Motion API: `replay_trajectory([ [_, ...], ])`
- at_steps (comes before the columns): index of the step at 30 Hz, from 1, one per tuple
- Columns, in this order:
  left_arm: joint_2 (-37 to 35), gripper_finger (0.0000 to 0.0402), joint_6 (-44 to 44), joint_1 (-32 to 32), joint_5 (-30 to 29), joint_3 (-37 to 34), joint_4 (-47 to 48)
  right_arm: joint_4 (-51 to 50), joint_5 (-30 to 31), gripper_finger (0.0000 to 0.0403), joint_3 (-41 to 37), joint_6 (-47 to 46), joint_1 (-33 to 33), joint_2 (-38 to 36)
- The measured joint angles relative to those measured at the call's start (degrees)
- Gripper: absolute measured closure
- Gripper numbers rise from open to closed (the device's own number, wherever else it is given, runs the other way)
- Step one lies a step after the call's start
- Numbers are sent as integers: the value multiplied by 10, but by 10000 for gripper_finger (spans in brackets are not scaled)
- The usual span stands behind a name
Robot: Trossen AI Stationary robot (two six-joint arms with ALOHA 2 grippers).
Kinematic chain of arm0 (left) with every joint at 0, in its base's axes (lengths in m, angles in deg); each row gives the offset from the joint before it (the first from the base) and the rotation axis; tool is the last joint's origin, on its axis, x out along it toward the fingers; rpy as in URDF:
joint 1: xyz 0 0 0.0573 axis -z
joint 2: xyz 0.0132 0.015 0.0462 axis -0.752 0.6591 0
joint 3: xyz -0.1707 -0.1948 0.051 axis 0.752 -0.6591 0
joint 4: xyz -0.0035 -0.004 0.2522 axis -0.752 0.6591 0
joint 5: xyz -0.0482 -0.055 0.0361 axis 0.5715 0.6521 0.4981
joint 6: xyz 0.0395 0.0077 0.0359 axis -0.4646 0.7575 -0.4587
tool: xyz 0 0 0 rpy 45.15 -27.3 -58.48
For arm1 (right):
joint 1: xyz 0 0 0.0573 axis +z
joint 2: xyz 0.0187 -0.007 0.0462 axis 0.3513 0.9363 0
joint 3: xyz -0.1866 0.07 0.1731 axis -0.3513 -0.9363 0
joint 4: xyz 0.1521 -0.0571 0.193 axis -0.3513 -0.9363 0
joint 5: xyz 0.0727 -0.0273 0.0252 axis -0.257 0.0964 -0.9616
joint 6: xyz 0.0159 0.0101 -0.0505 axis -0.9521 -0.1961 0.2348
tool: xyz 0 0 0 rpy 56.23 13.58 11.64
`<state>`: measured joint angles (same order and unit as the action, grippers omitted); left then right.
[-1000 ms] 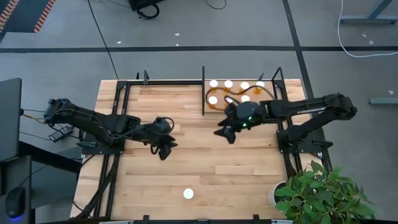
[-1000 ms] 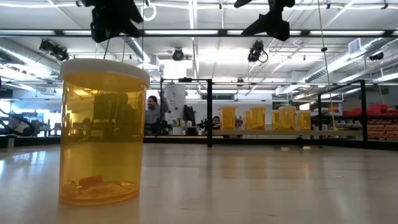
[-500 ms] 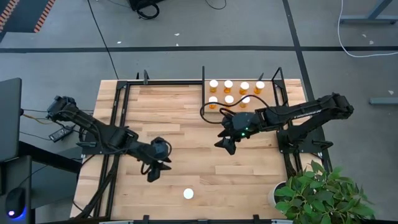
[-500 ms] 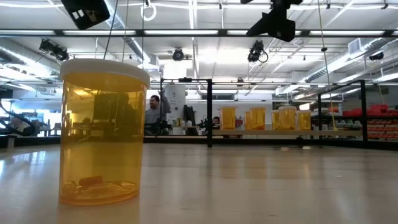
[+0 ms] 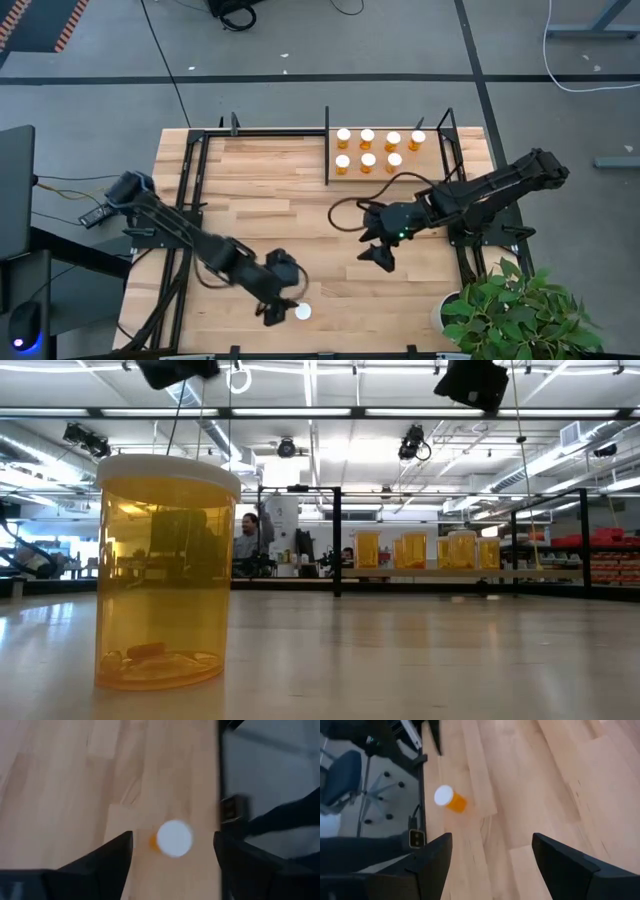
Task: Pick and place medicine bottles onto shelf by color
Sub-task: Put the orange pill bottle on the shelf
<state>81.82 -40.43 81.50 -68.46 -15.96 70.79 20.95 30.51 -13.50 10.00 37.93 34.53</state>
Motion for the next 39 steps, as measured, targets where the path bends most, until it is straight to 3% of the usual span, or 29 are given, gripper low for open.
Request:
replay_trajectory([
  [6,111,102,20,-1,11,91,103,-2,-7,120,0,3,8,-1],
  [15,185,94,40,-1,47,171,102,-37,-15,120,0,3,34,-9],
  [39,223,90,-47,15,33,170,134,-83,2,120,0,3,39,-10],
])
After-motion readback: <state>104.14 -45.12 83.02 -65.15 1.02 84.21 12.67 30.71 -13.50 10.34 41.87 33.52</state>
